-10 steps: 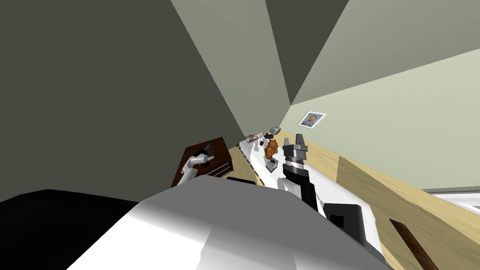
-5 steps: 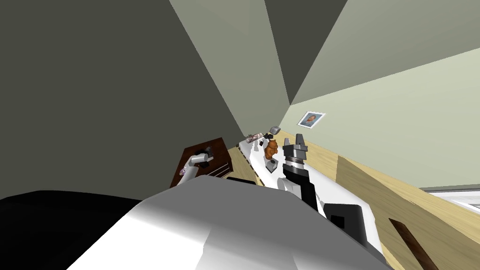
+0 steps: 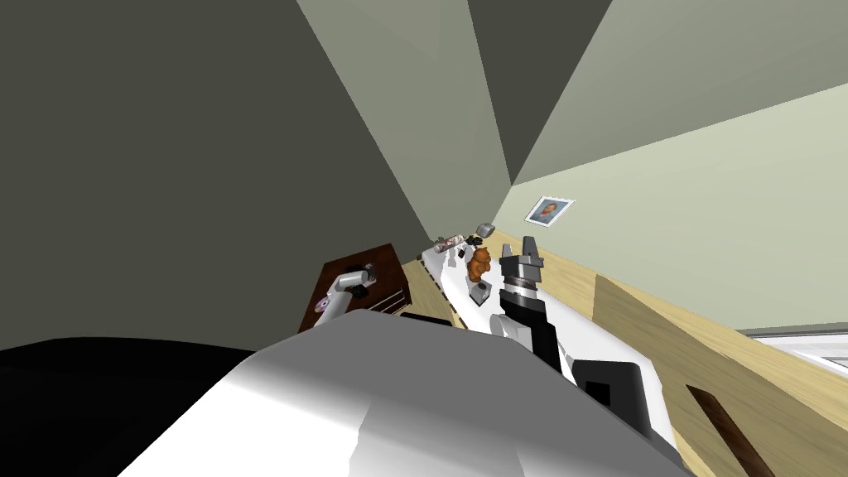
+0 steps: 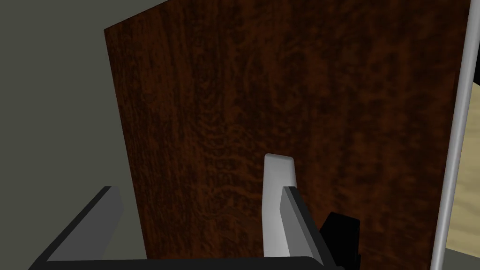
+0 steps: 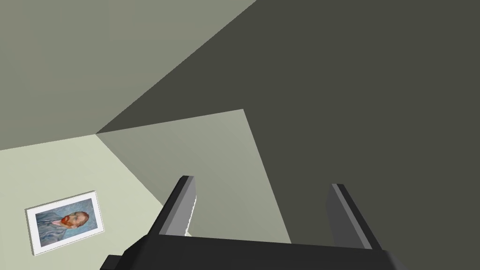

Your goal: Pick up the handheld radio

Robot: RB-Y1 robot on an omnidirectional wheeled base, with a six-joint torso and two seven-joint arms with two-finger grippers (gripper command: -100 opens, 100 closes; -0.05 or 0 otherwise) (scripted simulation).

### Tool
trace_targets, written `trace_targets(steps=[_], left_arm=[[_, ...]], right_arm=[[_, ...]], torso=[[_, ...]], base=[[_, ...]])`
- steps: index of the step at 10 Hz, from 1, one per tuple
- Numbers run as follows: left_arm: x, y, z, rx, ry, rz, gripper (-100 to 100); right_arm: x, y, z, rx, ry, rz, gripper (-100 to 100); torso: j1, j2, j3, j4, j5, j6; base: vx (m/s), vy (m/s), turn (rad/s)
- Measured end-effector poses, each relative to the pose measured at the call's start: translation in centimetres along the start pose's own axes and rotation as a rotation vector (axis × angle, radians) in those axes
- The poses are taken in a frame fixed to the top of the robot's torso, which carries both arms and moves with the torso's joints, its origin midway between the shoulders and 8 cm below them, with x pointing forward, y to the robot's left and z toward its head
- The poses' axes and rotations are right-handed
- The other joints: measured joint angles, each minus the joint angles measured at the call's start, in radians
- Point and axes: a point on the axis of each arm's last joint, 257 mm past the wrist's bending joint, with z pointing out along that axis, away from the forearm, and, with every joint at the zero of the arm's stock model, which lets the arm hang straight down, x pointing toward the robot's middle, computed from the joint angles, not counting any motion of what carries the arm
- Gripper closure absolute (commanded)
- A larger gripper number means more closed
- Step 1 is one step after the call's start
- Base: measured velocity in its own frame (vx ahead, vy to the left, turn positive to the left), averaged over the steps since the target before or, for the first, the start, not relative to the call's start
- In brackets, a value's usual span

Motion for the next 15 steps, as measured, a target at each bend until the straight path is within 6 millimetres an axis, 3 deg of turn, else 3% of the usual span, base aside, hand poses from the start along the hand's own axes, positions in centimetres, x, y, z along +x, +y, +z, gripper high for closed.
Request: trace_targets(steps=[8,15], left_arm=[[-1.4,5.2,1.0,-0.238,-0.049,-0.107,-100],[-2.3,8.8,0.5,-0.426,-0.102,-0.192,-100]], right_arm=[[0.0,0.0,0.0,0.0,0.0,0.0,0],[0.0,0.0,0.0,0.0,0.0,0.0,0]], torso=[[0.001,0.0,0.0,0.0,0.0,0.0],[0.001,0.001,0.001,0.0,0.0,0.0]], base=[[0.017,0.01,-0.009],[0.009,0.022,-0.005]])
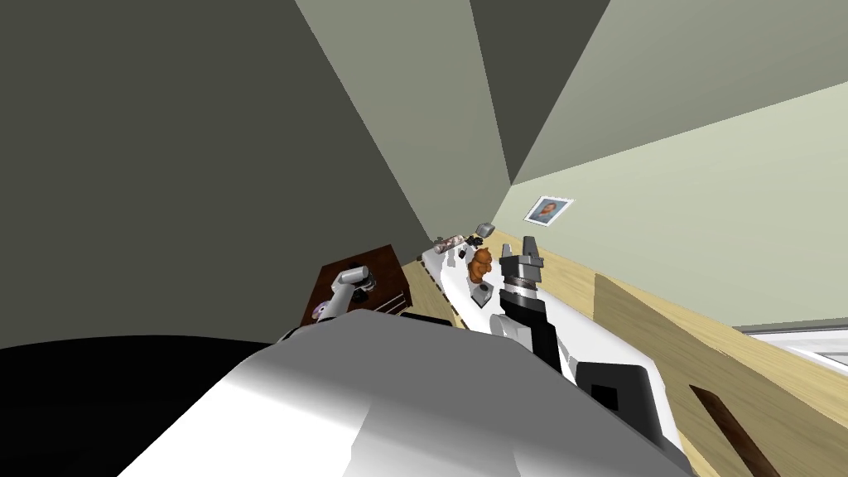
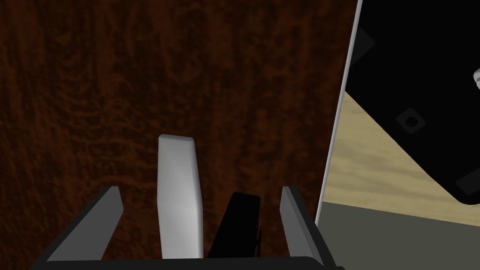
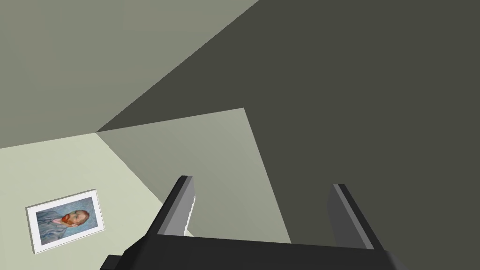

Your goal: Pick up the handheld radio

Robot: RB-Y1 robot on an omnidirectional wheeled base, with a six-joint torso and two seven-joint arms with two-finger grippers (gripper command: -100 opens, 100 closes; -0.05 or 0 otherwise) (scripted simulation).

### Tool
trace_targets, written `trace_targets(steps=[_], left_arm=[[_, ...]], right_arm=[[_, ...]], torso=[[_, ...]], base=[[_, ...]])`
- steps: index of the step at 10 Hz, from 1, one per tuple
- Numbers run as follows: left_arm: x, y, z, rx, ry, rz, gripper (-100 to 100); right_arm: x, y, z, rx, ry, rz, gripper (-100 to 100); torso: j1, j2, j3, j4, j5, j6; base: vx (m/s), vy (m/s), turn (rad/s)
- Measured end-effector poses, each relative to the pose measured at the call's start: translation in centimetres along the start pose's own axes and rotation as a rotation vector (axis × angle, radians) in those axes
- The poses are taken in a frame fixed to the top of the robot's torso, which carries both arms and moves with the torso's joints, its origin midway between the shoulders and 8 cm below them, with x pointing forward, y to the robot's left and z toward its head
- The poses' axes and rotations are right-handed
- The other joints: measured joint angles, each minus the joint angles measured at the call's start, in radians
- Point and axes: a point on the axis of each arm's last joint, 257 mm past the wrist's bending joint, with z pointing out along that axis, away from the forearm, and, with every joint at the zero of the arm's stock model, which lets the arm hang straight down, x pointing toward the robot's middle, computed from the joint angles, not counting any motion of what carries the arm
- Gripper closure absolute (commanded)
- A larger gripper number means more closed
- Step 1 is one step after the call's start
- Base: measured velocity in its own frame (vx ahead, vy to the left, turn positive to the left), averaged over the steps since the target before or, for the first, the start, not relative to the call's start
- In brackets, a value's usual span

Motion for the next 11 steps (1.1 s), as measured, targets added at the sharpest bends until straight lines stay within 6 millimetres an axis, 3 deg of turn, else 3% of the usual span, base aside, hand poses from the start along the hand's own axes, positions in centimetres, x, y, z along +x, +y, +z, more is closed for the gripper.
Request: trace_targets(steps=[4,8,9,10,11], left_arm=[[-1.4,1.4,-0.1,-0.101,-0.045,-0.056,-100],[-3.9,2.2,-0.7,-0.186,-0.113,-0.118,-100],[-4.0,2.2,-0.7,-0.189,-0.116,-0.121,0],[-4.0,2.2,-0.7,-0.189,-0.116,-0.121,-100],[-4.0,2.6,-0.3,-0.192,-0.116,-0.119,-100]], right_arm=[[0.0,0.0,0.0,0.0,0.0,0.0,0],[0.0,0.0,0.0,0.0,0.0,0.0,0],[0.0,0.0,0.0,0.0,0.0,0.0,0],[0.0,0.0,0.0,0.0,0.0,0.0,0],[0.0,0.0,0.0,0.0,0.0,0.0,0]], torso=[[0.001,0.001,0.001,0.0,0.0,0.0],[0.003,0.004,0.002,0.001,0.001,0.0],[0.001,0.002,0.001,0.001,0.0,0.0],[-0.001,0.001,0.001,0.0,0.0,0.0],[-0.001,0.0,0.0,0.0,0.0,0.0]], base=[[-0.009,0.043,0.006],[-0.034,0.058,0.02],[-0.004,0.007,-0.002],[0.022,0.011,0.026],[0.034,0.017,0.018]])
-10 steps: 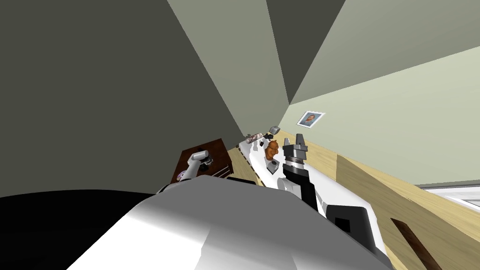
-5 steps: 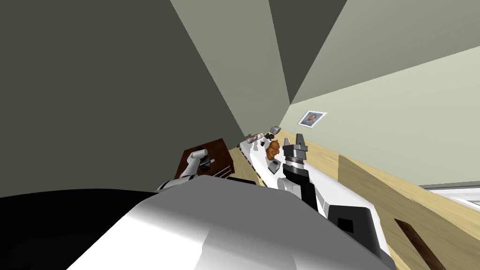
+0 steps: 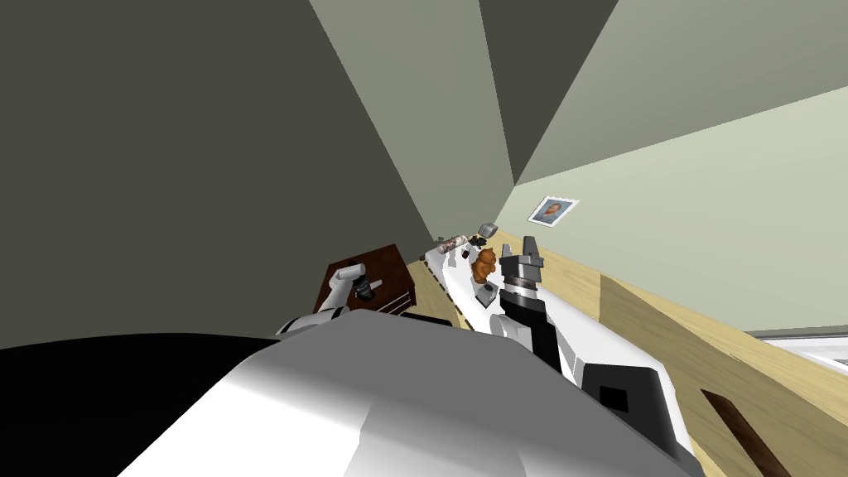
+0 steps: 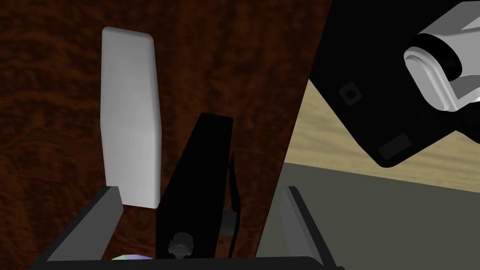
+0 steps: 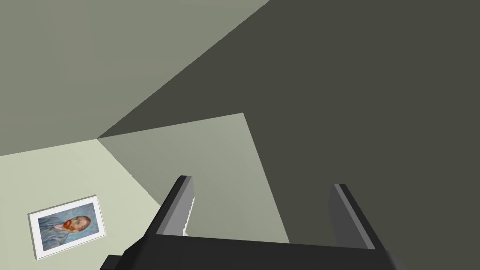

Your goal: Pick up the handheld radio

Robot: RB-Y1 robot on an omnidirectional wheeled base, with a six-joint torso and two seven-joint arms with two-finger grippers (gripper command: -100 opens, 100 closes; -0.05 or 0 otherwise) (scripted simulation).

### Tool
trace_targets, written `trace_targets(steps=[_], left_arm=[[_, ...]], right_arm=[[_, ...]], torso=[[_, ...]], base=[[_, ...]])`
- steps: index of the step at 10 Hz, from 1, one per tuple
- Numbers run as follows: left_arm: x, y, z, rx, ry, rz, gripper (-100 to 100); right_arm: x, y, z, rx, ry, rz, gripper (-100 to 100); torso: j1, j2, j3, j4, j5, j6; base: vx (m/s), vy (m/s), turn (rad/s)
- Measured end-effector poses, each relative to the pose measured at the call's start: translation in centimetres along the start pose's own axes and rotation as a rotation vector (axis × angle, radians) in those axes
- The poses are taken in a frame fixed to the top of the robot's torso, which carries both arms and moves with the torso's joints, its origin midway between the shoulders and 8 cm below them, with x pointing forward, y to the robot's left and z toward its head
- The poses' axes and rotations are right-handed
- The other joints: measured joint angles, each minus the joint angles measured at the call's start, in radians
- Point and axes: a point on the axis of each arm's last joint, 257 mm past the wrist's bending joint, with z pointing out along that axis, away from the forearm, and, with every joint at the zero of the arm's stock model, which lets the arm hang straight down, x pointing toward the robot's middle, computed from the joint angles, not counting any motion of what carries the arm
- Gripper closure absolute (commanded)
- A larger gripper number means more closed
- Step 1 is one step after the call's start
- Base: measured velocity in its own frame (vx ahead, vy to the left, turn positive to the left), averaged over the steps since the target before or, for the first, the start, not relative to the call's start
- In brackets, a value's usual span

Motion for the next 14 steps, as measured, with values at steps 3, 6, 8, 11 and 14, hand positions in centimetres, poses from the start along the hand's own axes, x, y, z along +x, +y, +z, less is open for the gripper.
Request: trace_targets(steps=[3,6,8,11,14], left_arm=[[-0.1,0.9,1.6,-0.001,-0.001,0.005,-100],[0.0,0.9,1.6,0.001,0.001,0.004,100],[0.0,1.0,1.7,-0.001,0.001,0.004,100],[0.0,0.6,1.2,0.003,0.001,0.004,100],[0.0,-0.1,0.2,0.002,0.001,0.0,0]], right_arm=[[0.0,0.0,0.0,0.0,0.0,0.0,0],[0.0,0.0,0.0,0.0,0.0,0.0,0],[0.0,0.0,0.0,0.0,0.0,0.0,0],[0.0,0.0,0.0,0.0,0.0,0.0,0],[0.0,0.0,0.0,0.0,0.0,0.0,0]], torso=[[0.0,-0.002,-0.001,0.0,0.0,0.0],[-0.001,0.001,0.0,0.0,0.0,0.0],[0.0,0.0,0.0,0.0,0.0,0.0],[0.0,0.001,0.001,0.0,-0.001,0.0],[-0.001,0.002,0.001,0.0,-0.001,0.0]], base=[[0.03,0.013,0.009],[0.0,0.0,0.0],[0.0,0.0,0.0],[-0.023,-0.009,-0.014],[-0.021,-0.01,-0.007]])
